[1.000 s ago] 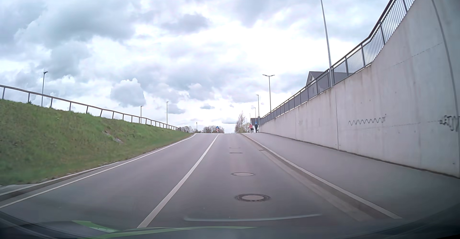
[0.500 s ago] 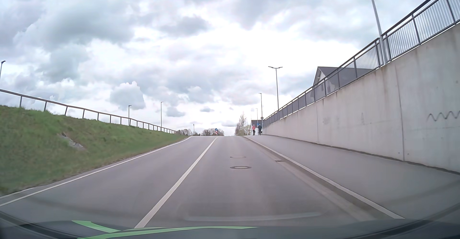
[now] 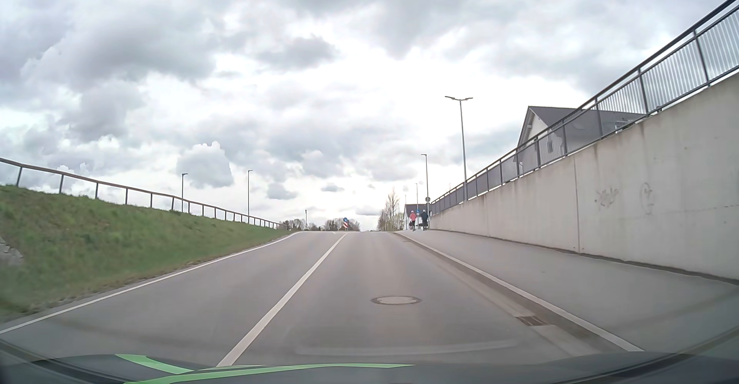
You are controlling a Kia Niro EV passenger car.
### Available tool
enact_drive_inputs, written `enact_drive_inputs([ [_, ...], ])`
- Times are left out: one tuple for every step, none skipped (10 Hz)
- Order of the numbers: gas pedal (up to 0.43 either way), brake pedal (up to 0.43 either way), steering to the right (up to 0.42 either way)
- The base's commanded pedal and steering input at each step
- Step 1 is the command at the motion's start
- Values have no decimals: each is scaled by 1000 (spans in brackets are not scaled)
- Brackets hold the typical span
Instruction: Follow the waypoints while adhering to traffic rules and regulations
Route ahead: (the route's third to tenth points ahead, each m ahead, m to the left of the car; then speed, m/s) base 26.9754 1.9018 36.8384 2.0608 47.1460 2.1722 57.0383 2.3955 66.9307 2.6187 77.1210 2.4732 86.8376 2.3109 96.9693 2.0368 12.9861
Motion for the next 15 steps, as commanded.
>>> enact_drive_inputs([
  [130, 0, -1],
  [130, 0, -1],
  [118, 0, -1],
  [98, 0, -1],
  [98, 0, -1],
  [98, 0, -1],
  [87, 0, -1],
  [79, 0, -1],
  [67, 0, -1],
  [39, 0, -1],
  [39, 0, 0],
  [39, 0, 0],
  [39, 0, -1],
  [39, 0, 0],
  [39, 0, 0],
])
